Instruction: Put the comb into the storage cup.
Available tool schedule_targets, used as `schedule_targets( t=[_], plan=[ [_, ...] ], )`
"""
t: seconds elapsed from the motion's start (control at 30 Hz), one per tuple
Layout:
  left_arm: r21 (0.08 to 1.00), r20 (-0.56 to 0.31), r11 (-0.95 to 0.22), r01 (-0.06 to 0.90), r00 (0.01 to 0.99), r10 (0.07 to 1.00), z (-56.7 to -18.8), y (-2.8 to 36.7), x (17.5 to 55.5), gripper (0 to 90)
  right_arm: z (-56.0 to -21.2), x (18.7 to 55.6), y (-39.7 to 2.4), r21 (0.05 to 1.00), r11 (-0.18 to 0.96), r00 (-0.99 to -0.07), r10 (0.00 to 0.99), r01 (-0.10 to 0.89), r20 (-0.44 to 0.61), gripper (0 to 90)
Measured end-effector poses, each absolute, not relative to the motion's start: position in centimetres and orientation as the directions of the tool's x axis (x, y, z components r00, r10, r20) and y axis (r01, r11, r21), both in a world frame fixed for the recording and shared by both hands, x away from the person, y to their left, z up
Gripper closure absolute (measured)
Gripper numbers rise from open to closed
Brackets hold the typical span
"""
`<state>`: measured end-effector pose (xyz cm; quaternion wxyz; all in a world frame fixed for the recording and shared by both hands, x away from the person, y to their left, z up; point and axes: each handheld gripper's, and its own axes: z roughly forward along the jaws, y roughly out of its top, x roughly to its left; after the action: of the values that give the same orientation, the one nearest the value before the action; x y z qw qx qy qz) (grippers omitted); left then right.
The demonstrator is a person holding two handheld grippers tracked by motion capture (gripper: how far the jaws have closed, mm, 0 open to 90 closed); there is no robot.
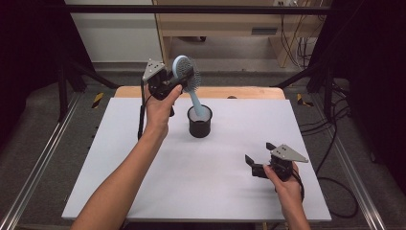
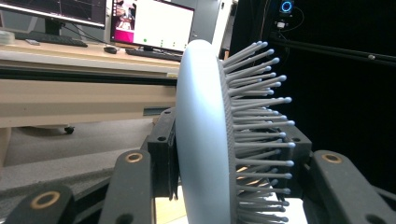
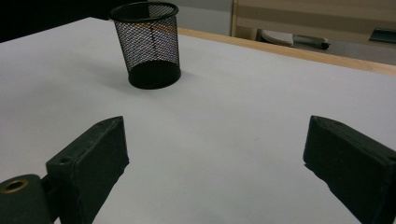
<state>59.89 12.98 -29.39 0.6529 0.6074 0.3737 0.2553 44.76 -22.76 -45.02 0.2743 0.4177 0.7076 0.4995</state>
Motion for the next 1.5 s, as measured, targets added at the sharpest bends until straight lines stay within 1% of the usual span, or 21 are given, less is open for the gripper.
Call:
schedule_targets(
  t=[0.43, 0.93, 1.5],
  plan=[
    [0.988, -0.146, 0.093, 0.121, 0.589, 0.795, -30.0, 12.4, 60.1, 51.9, -45.1, 44.8, -22.7, 0.935, 0.155, -0.504, 0.863, 0.318, 0.028, 6.5],
    [0.987, -0.143, 0.069, 0.148, 0.578, 0.804, -32.0, 11.5, 61.3, 52.0, -45.2, 44.5, -22.4, 0.934, 0.167, -0.508, 0.861, 0.315, 0.017, 6.5],
    [0.987, -0.129, 0.05, 0.154, 0.564, 0.816, -32.9, 11.0, 61.6, 51.6, -45.1, 44.3, -22.3, 0.937, 0.161, -0.51, 0.86, 0.311, 0.022, 6.8]
  ],
)
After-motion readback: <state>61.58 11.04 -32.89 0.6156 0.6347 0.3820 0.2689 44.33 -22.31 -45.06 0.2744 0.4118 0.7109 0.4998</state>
